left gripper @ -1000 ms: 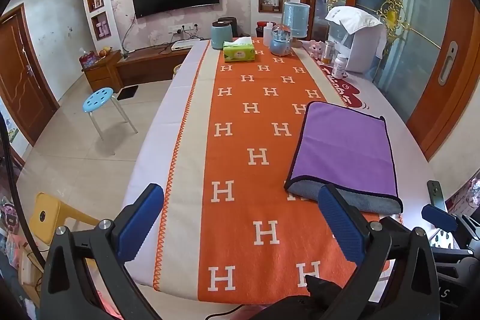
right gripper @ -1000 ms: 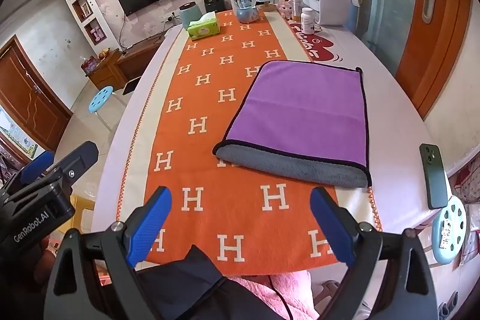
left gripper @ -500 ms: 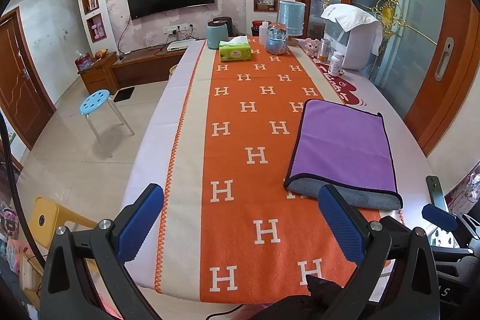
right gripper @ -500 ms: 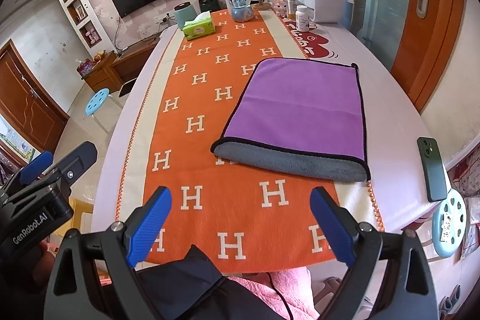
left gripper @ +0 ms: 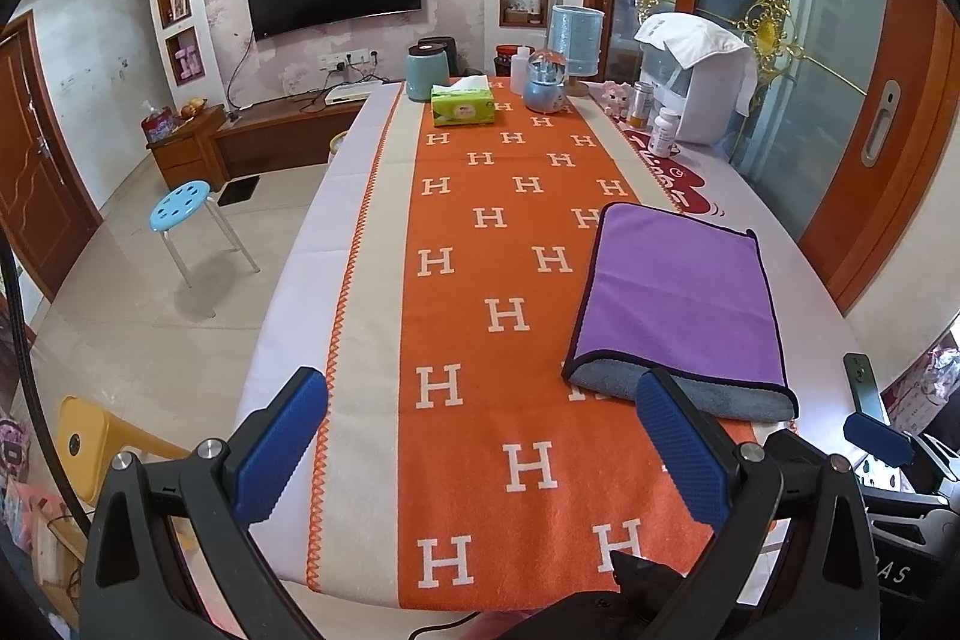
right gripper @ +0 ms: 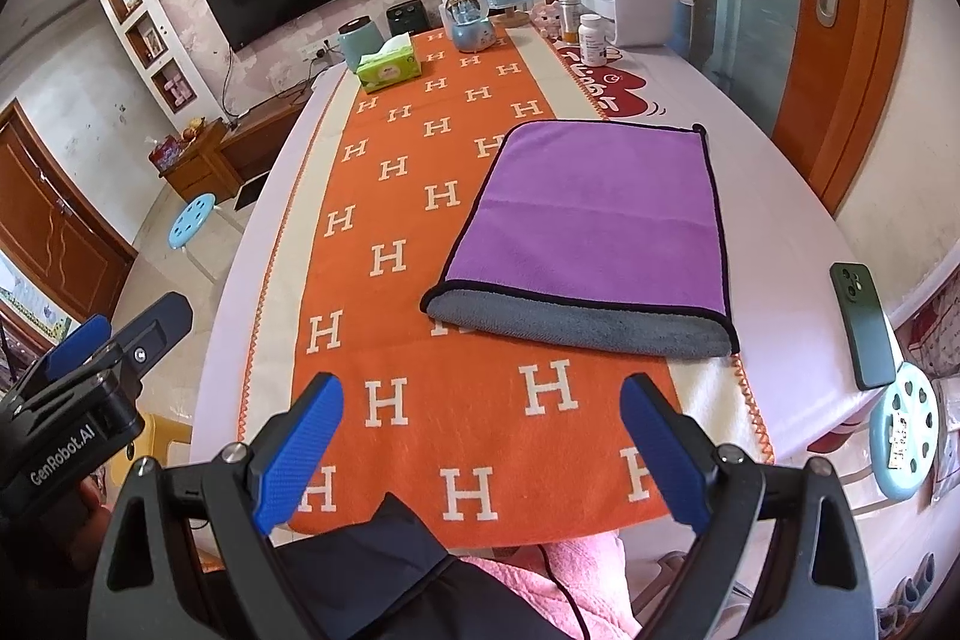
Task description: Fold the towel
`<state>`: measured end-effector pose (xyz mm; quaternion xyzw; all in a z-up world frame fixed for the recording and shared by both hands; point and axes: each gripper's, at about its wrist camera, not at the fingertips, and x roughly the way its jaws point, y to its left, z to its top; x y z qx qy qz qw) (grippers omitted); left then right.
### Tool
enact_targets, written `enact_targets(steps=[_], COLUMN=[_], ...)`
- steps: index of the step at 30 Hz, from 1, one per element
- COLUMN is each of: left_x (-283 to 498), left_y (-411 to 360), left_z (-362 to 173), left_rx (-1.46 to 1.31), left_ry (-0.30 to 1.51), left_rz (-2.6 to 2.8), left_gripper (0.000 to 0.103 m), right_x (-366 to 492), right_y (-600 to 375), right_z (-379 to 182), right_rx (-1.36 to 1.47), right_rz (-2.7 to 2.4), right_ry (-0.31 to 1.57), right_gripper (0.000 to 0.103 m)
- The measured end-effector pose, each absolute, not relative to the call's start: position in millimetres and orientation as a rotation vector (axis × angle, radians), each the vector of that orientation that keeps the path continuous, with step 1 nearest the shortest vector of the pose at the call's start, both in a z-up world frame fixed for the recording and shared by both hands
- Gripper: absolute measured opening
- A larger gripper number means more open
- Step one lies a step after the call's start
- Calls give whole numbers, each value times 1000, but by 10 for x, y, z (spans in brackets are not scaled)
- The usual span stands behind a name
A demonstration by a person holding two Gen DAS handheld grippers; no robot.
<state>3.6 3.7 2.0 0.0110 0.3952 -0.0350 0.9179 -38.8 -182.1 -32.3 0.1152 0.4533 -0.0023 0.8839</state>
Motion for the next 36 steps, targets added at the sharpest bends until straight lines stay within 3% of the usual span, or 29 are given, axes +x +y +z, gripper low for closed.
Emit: enact_targets(steps=[36], left_x=[671], left_y=[-562], left_z=[-261], left_rx=[96], left_ry=[904], left_rz=[-311], left_gripper=[102], right_x=[-213], right_y=[-2600], right_z=[-522], right_rx=[233], right_rz=[-134], right_ry=[912], right_gripper=[93])
